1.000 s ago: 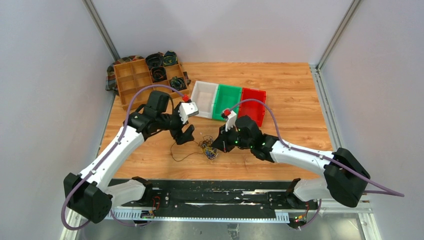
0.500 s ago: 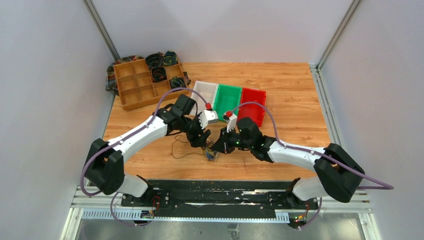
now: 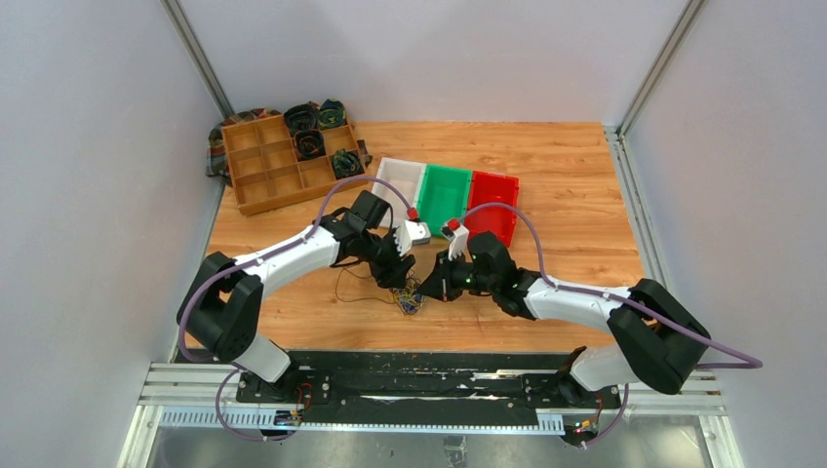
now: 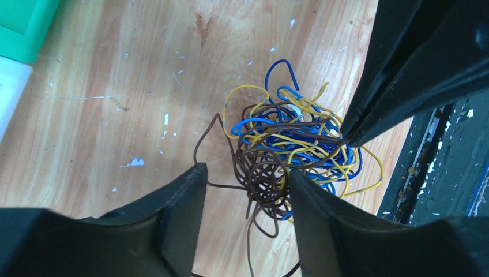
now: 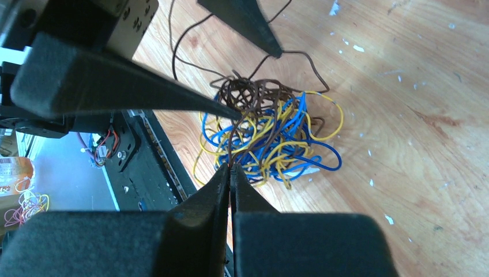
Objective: Untangle the cables
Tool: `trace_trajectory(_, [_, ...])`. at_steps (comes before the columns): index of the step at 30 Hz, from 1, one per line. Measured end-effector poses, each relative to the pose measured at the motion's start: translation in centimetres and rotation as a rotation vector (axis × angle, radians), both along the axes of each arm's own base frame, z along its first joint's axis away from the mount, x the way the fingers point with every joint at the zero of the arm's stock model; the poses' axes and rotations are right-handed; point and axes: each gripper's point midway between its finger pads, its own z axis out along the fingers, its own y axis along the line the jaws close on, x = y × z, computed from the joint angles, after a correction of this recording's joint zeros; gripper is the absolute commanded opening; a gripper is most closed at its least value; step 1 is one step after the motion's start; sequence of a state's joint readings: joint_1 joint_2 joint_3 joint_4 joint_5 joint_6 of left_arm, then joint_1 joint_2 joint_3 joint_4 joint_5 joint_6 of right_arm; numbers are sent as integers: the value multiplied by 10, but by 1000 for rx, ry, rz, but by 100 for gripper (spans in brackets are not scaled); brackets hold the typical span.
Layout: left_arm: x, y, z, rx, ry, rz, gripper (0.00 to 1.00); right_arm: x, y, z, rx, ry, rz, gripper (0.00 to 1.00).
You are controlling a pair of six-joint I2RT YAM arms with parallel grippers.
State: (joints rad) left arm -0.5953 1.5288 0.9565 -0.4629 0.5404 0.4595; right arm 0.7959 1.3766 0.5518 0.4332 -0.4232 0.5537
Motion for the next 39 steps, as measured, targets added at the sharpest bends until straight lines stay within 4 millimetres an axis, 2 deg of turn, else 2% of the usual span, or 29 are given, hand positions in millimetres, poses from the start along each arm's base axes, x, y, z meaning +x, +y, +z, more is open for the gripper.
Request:
trace_trajectory(6, [-4, 2, -7, 9, 10, -2, 10, 2, -5, -6, -16, -2, -25, 1])
trace_trajectory(8, [-3, 4, -6, 19, -1, 7, 2, 5, -9, -6, -25, -15, -47, 1])
trace_trajectory(12, [-2, 8, 10, 18, -51, 19, 1, 12, -23, -3, -57, -61, -119, 1])
trace_trajectory(19, [-5, 15, 56, -1, -163, 8, 1, 25, -45, 25, -53, -170, -241, 1])
trace_trajectory(24, [-10, 40, 62, 63, -165, 47, 1, 26, -69, 6, -155, -155, -310, 1])
trace_trajectory(25, [-11, 43, 64, 68, -161, 52, 1, 25, -71, 3, -169, -150, -315, 6])
trace_trajectory(28, [-14, 48, 75, 63, -159, 69, 1, 25, -77, 3, -185, -152, -332, 34])
trace_trajectory(31, [-17, 47, 88, 36, -148, 90, 1, 26, -76, 12, -162, -172, -335, 50])
trace_trajectory(35, [-23, 40, 105, -14, -108, 117, 1, 28, -65, 25, -139, -203, -313, 57])
trace_trajectory(39, [-27, 35, 120, -58, -85, 135, 1, 32, -35, 46, -94, -241, -261, 57])
